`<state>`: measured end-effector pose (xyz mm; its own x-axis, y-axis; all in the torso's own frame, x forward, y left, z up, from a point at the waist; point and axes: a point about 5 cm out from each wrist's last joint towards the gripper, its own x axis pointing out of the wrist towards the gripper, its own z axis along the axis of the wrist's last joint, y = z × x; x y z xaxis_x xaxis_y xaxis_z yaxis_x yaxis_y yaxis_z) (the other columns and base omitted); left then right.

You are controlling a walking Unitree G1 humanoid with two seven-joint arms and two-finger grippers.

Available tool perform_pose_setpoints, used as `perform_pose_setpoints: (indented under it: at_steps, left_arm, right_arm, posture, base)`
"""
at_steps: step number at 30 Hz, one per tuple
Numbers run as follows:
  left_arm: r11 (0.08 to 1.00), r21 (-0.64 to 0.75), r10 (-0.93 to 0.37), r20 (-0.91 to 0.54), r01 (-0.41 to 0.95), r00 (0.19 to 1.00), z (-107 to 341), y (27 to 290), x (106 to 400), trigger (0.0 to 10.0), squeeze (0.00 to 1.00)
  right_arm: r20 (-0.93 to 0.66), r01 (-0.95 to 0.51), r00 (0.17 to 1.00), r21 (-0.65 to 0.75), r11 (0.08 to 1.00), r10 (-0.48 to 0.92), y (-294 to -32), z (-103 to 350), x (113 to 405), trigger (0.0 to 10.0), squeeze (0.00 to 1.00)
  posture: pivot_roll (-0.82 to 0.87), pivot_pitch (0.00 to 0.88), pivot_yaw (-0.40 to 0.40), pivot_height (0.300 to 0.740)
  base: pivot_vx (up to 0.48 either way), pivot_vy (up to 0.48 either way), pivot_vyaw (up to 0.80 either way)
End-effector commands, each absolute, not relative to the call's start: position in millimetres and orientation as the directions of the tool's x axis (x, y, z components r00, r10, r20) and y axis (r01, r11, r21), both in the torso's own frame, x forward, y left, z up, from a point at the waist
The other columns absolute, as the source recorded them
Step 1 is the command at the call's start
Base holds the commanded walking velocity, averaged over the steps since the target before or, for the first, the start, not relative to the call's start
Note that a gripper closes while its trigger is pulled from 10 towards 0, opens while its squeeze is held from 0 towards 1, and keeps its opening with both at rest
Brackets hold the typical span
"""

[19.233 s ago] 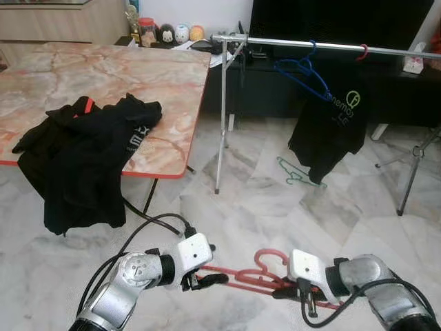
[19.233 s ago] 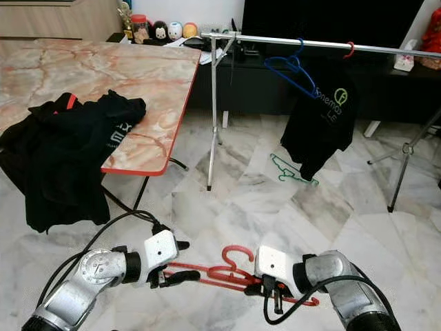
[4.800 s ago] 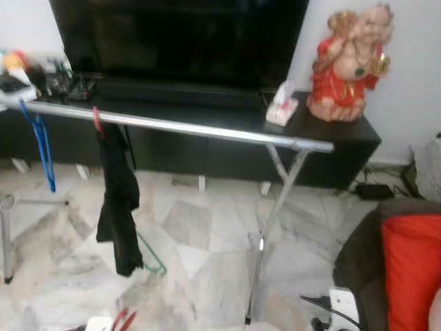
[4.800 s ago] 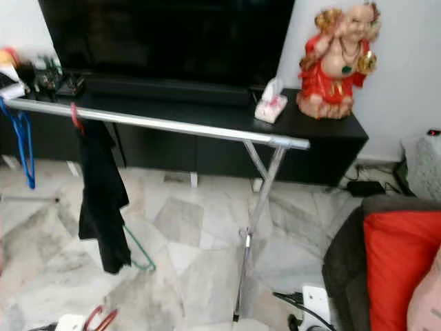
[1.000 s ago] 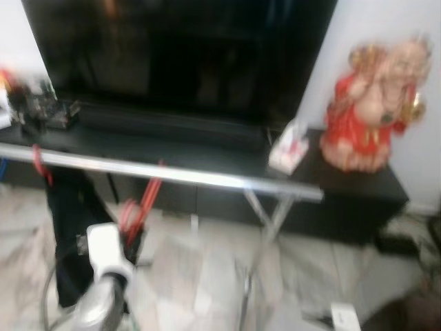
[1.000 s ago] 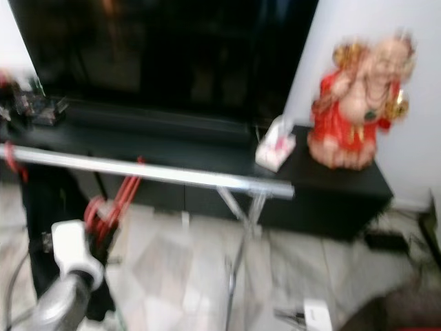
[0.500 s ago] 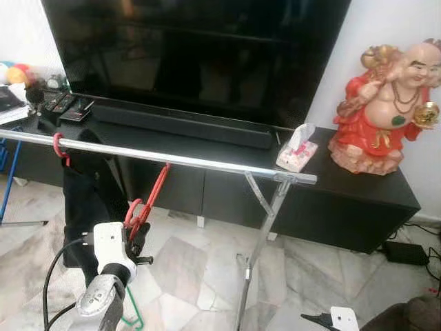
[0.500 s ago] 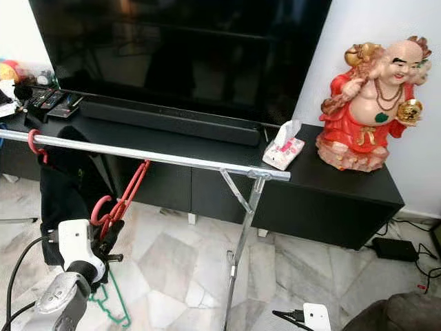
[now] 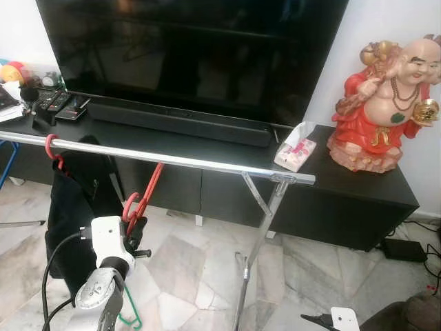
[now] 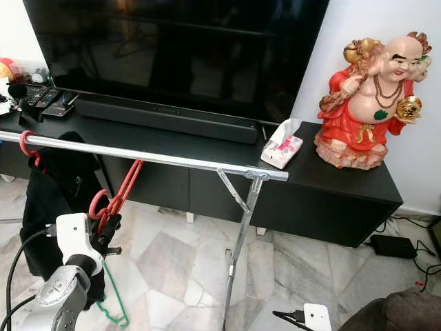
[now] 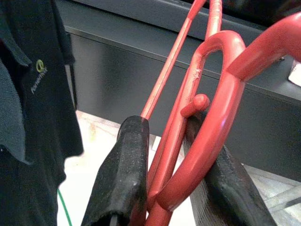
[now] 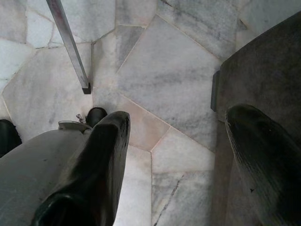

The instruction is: Hang hanger

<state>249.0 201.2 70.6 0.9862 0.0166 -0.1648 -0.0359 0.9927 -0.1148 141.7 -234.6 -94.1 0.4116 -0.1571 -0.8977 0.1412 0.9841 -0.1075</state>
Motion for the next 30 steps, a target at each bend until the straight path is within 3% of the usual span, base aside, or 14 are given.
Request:
perform_pose_setpoints:
  at_steps: [1, 20, 30]
  left_arm:
    - [0.994, -0.100, 0.019, -0.162, -0.035, 0.987, 70.8, 202.6, 248.4, 10.0, 0.00]
    - [0.994, -0.104, -0.004, -0.164, -0.014, 0.986, 70.7, 198.0, 249.7, 10.0, 0.00]
    - [0.995, -0.097, -0.019, -0.172, 0.003, 0.985, 70.1, 194.9, 250.6, 10.0, 0.00]
  right_arm:
    - [-0.894, 0.146, 0.412, -0.123, 0.982, -0.174, -239.4, -92.6, 142.6, 10.0, 0.00]
    - [-0.895, 0.142, 0.414, -0.115, 0.983, -0.164, -238.4, -92.8, 142.5, 10.0, 0.00]
    - [-0.895, 0.142, 0.415, -0.111, 0.984, -0.161, -237.6, -93.0, 142.7, 10.0, 0.00]
  posture:
    - [0.04, 0.000, -0.103, 0.740]
    - [0.04, 0.000, -0.101, 0.740]
    - [0.04, 0.000, -0.099, 0.740]
  base:
    - [0.000, 0.000, 0.00]
    - [0.000, 0.293, 0.00]
    - [0.000, 0.086, 0.00]
